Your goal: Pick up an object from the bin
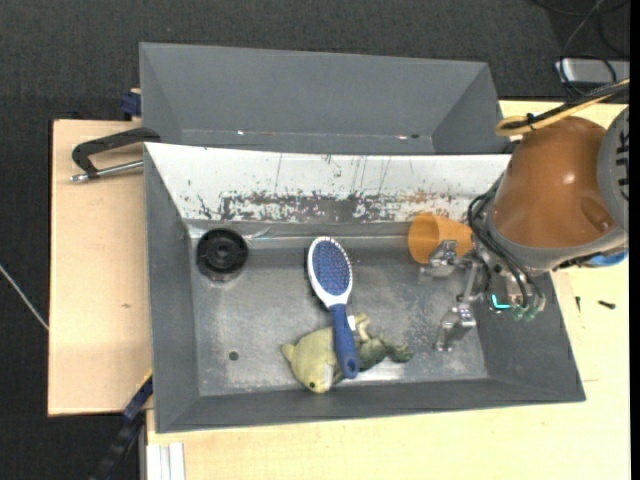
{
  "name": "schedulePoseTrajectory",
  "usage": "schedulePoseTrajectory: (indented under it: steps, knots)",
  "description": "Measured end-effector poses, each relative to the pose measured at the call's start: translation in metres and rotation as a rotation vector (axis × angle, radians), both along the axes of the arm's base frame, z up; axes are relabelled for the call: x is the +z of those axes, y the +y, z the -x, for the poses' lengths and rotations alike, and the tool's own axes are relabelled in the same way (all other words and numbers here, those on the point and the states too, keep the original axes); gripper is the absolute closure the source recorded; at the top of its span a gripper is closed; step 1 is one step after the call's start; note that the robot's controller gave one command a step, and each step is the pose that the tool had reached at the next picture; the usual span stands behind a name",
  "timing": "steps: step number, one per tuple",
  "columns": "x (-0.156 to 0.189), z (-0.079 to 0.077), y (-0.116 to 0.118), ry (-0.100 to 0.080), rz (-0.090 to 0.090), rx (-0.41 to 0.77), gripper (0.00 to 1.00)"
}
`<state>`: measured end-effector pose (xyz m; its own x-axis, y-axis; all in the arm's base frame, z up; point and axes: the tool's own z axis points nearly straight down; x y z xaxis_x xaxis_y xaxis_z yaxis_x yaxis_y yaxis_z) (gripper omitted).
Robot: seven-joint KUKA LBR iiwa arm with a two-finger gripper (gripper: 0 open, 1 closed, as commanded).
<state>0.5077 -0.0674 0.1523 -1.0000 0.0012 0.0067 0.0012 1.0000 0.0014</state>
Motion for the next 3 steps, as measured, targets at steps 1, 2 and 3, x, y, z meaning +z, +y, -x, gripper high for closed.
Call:
schedulePoseTrajectory:
  steps: [1, 2, 3]
  knots:
    - [-0.081, 0.011, 0.032, -0.011, 0.000, 0.373, 0.00]
    - [-0.079, 0.009, 0.033, -0.018, 0.000, 0.374, 1.00]
    - [0.110, -0.002, 0.029, -0.022, 0.003, 0.386, 1.00]
